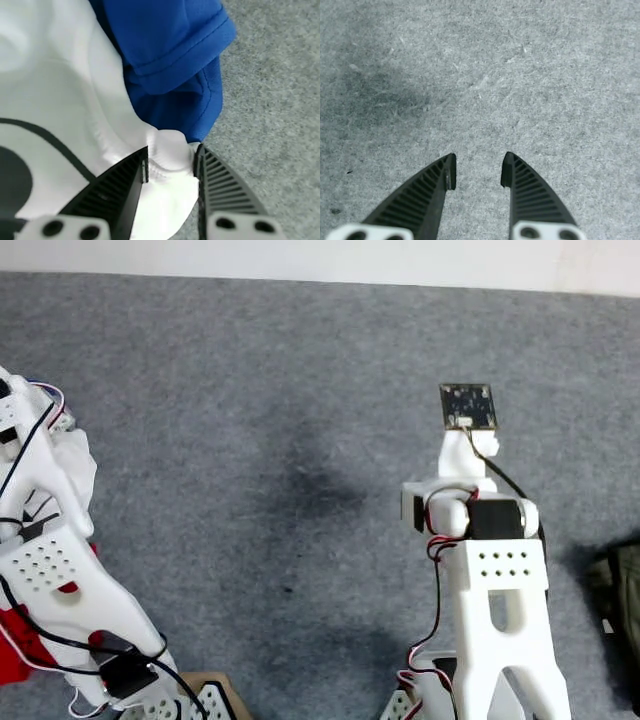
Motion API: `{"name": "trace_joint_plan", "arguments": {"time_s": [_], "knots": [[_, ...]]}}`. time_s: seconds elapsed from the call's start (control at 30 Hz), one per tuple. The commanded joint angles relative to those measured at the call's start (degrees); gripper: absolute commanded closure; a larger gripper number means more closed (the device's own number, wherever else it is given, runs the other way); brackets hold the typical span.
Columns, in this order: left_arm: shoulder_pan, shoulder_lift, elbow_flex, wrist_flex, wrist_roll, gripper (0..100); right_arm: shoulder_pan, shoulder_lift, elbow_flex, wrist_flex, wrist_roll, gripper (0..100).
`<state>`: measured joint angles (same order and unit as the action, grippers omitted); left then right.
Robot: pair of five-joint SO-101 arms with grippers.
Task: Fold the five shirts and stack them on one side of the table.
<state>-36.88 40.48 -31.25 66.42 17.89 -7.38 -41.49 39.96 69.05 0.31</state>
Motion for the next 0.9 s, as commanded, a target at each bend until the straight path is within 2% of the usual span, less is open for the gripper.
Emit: {"name": "trace_joint_plan", "arguments": {"time_s": [0.0, 0.03, 0.2, 0.5, 0.87], "knots": [[4.3, -1.0, -2.6, -0.6, 0.4, 95, -0.7, -1.9, -0.1, -1.1, -0.8, 83.6], [5.4, -1.5, -2.6, -0.5, 0.4, 99, -0.7, -1.9, 0.0, -1.1, -1.2, 83.6], [13.3, -7.2, -2.6, 5.9, 0.4, 99, -0.7, -1.9, 2.0, -2.7, -3.7, 83.6], [33.5, -20.7, -2.5, 16.0, 0.4, 99, -0.9, -1.9, 5.1, -6.1, -3.9, 83.7], [61.0, -34.0, -2.6, 17.0, 0.0, 99, -0.8, -1.9, 5.2, -6.9, -4.0, 83.7]]}}
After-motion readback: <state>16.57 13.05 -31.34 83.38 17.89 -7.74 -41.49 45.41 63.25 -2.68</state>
